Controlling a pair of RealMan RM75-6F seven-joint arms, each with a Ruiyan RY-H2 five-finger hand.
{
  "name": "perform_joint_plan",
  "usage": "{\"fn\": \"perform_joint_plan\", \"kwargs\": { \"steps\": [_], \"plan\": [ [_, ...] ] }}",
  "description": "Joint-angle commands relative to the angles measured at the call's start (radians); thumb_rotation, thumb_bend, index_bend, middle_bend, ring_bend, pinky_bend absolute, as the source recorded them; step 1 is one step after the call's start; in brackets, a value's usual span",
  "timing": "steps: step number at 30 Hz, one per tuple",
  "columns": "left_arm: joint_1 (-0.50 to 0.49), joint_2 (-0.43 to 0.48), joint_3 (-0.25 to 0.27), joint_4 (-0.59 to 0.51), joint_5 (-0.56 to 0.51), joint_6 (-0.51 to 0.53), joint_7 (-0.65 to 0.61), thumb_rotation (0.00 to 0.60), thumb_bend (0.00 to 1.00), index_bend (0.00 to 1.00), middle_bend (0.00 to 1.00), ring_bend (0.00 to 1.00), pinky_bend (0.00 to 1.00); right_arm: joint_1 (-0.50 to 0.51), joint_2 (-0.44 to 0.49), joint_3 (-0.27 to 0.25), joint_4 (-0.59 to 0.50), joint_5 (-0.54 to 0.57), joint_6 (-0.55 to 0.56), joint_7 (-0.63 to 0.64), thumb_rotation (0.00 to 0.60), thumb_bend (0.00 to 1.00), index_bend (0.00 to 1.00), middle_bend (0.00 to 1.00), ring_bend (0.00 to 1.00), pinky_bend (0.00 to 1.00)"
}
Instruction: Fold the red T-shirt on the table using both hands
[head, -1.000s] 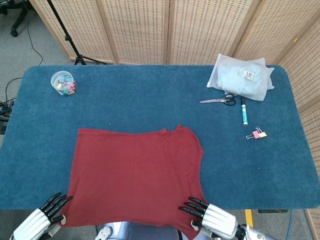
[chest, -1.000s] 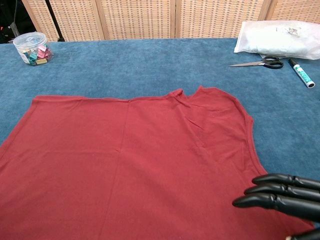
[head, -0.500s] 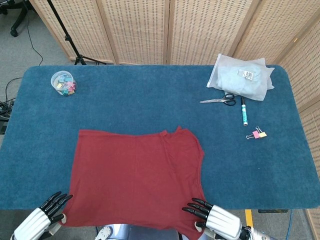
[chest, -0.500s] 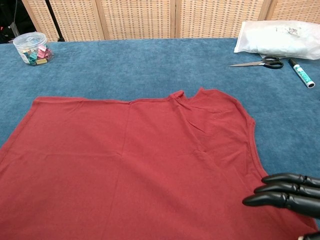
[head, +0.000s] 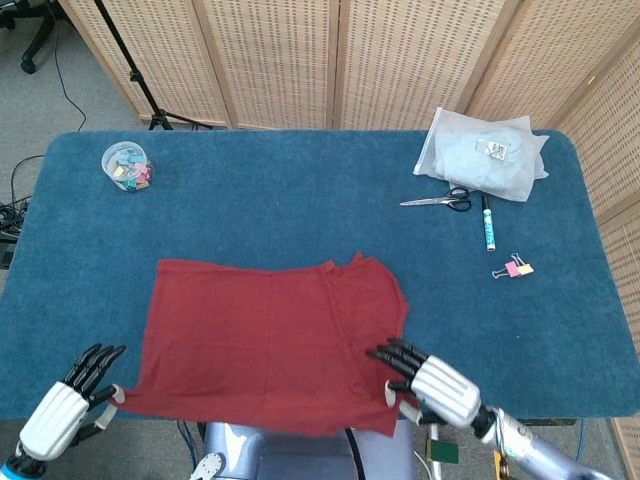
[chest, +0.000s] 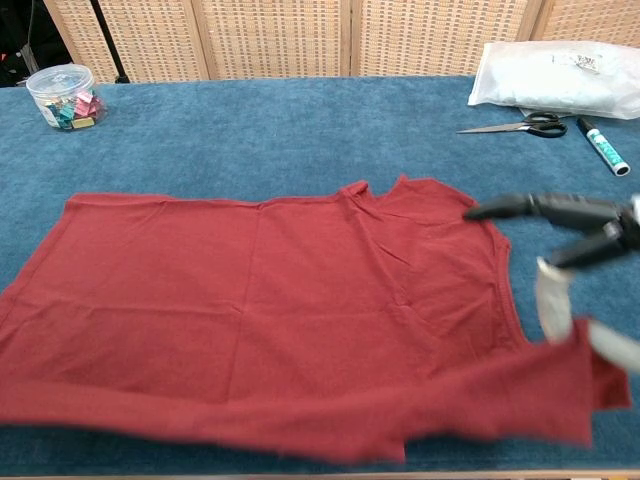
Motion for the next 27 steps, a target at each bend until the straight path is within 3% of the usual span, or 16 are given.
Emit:
{"fn": "perform_joint_plan", "kwargs": {
  "steps": [1,4,11,19,27],
  "plan": [
    [-0.138,0.21,-0.135,-0.487,-0.158,-0.254,0.322,0.6,0.55,0.79,0.0,0.0,0.0,0.085,0.031,0.117,-0.051,0.17,-0.147,0.08,0.6,0.75,0.66,0.06,0.0,0.0],
    [-0.19,0.288,-0.199,-0.685,-0.268,-0.382,0.483,0.6,0.55,0.79,0.0,0.0,0.0,0.128,0.028,0.176,-0.04,0.26,-0.236,0.104,0.6,0.75,0.66,0.06,0.0,0.0],
    [-0.301,0.332,-0.335,-0.833,-0.504,-0.591,0.643,0.6,0.55,0.79,0.0,0.0,0.0,0.207,-0.03,0.285,0.061,0.416,-0.4,0.128,0.6,0.75,0.66,0.06,0.0,0.0],
    [-0.389,0.314,-0.43,-0.838,-0.686,-0.696,0.752,0.6,0.55,0.79,0.0,0.0,0.0,0.259,-0.089,0.345,0.179,0.504,-0.512,0.153,0.6,0.75,0.66,0.06,0.0,0.0],
    [-0.478,0.254,-0.468,-0.75,-0.85,-0.804,0.863,0.6,0.55,0.79,0.0,0.0,0.0,0.3,-0.165,0.374,0.32,0.573,-0.621,0.165,0.6,0.75,0.66,0.06,0.0,0.0]
  ]
}}
